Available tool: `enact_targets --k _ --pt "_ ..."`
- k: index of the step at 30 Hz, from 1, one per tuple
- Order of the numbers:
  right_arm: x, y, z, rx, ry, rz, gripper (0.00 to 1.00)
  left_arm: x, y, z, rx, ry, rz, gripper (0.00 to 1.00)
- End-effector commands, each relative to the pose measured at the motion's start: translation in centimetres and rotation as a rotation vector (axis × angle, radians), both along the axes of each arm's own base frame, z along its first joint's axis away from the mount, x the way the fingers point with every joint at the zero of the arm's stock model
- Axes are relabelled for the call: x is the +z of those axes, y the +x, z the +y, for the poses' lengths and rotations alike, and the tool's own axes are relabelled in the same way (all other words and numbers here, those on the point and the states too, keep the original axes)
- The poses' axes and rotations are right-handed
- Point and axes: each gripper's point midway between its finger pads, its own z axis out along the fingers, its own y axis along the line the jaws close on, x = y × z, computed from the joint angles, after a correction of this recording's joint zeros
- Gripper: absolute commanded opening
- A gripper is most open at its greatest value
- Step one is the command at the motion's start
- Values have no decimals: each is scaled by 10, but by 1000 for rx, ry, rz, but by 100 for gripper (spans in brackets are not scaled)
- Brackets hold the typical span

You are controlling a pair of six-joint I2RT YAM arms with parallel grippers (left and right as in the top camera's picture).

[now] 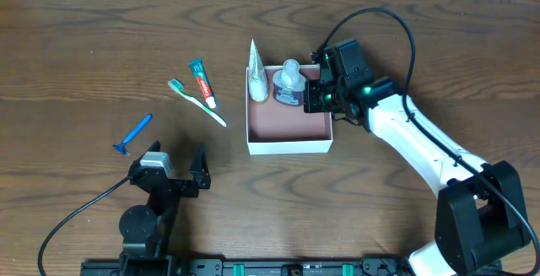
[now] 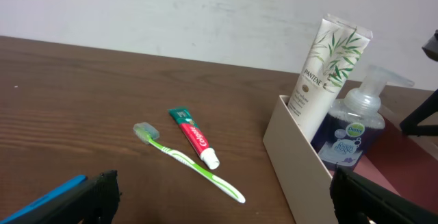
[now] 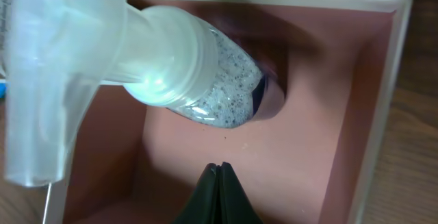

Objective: Pack container
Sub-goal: 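Lower the soap bottle into the box and release it, then move the right gripper to the Dettol soap bar and grasp it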

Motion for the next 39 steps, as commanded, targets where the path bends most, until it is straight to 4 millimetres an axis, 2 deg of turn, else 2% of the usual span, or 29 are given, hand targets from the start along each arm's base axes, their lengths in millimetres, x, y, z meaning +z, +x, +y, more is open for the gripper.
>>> enact_targets --k 1,12,31,35,39 --pt "-7 -1 6 3 16 11 1 -17 -1 0 -5 2 52 98" --pt "-19 10 11 1 18 -5 1 -17 -1 0 -5 2 52 98" --pt "-16 21 7 -15 -8 -61 1 -17 -1 0 -5 2 52 98" --pt "-6 23 6 -15 3 -73 1 -17 -1 0 -5 2 52 98" --pt "23 23 -2 -25 30 -91 2 -17 -1 0 -5 2 52 98"
